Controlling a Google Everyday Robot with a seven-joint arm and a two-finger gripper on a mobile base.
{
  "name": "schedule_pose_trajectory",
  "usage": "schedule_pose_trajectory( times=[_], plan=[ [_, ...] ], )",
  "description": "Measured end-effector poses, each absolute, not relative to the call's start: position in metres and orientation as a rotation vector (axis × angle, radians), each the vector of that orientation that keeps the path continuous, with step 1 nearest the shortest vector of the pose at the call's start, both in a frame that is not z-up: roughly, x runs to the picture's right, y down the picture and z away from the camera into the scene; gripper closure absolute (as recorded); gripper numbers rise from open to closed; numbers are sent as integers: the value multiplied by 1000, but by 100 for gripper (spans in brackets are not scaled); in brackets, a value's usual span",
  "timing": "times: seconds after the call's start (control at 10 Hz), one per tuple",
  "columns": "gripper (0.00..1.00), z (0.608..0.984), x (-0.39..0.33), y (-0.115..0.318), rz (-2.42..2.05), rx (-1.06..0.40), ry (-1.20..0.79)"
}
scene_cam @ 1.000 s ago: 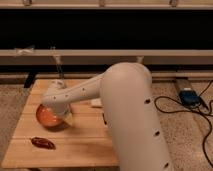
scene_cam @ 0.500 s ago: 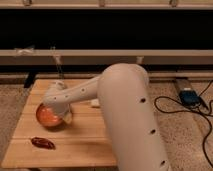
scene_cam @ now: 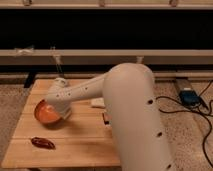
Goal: Pick up the ceramic bowl
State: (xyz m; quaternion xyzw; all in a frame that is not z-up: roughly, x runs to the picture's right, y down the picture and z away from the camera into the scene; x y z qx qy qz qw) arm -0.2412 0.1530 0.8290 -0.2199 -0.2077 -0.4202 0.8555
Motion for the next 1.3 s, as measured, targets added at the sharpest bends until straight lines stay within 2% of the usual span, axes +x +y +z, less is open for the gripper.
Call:
schedule_pose_trajectory(
  times=[0.9, 1.3],
  plan=[
    [100, 761, -222, 103, -793, -281, -558],
    [100, 755, -222, 99, -789, -270, -573]
  ],
)
